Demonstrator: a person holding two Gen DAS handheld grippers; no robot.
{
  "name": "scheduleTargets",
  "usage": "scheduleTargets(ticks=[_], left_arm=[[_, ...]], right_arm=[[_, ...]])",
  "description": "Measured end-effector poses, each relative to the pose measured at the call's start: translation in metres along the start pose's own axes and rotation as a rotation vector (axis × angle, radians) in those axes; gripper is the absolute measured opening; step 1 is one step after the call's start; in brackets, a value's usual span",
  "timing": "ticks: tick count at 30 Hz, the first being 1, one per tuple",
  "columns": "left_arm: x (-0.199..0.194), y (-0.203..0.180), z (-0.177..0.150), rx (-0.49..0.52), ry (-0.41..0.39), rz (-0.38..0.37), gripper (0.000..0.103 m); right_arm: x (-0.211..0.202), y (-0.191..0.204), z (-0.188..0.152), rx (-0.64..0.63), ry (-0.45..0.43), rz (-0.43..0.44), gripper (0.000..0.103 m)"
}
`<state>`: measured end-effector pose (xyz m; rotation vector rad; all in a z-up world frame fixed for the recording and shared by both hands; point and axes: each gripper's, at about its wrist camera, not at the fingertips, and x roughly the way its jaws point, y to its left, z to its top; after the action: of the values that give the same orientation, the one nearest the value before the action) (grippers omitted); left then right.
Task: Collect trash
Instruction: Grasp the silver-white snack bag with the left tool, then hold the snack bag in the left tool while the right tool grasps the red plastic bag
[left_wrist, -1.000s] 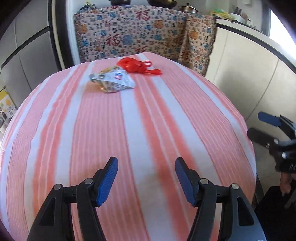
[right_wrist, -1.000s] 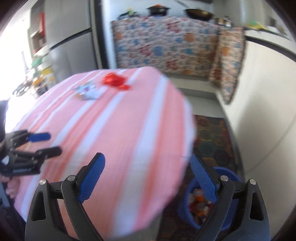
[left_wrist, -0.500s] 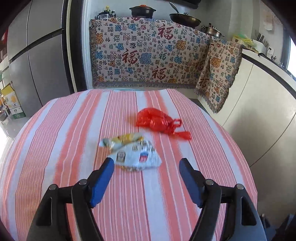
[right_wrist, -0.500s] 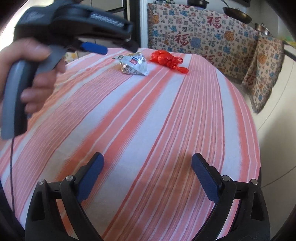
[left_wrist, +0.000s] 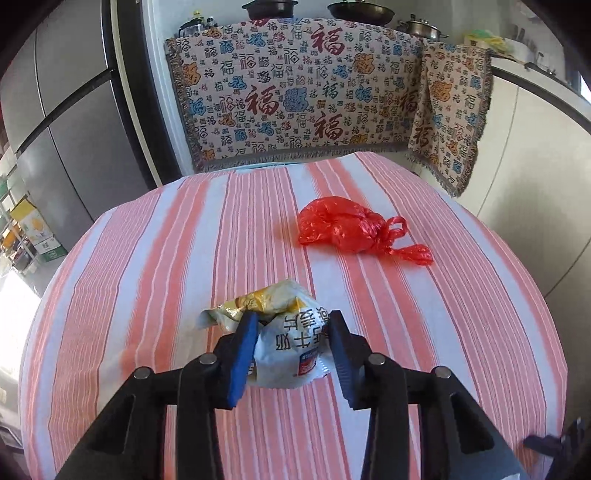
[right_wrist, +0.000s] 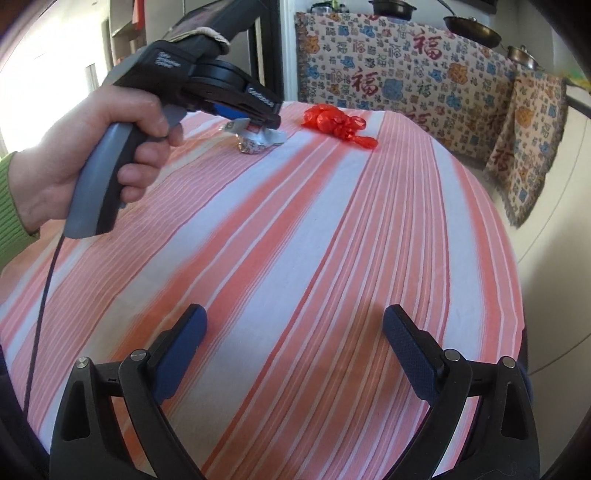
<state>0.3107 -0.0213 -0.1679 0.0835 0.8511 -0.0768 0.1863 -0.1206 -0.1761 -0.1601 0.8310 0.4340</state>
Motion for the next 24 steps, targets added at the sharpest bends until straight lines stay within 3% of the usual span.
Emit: scheduleTargets(ticks=[10,13,16,20,24], left_arm=[[-0.081,0.023,-0.084,0.144,0.029,-0.179,0.035],[-0.09,0.022,-0.105,0.152,-0.009,-0.161,0.044],[-0.089,0.019,-0.114,0.137,-0.053,-0.095,0.078],[-0.071,0.02,-0.113,0.088,-0.027,-0.103,0.081],[-0.05,0.023,-0.112,0.048,0.052,-0.114,0.083]], right_arm=[[0.001,0.002,0.0,-0.002,0.0,-0.019,0.097],[-0.001,0.003,-0.002,-0.002,-0.001,-0.023,0.097],[-0.002,0.003,-0.002,0.002,-0.001,-0.026,0.097],[-0.002,0.001,-0.002,0.004,0.002,-0.025,0.097],[-0.003,-0.003,0.002,-0.002,0.033,0.007,0.097]])
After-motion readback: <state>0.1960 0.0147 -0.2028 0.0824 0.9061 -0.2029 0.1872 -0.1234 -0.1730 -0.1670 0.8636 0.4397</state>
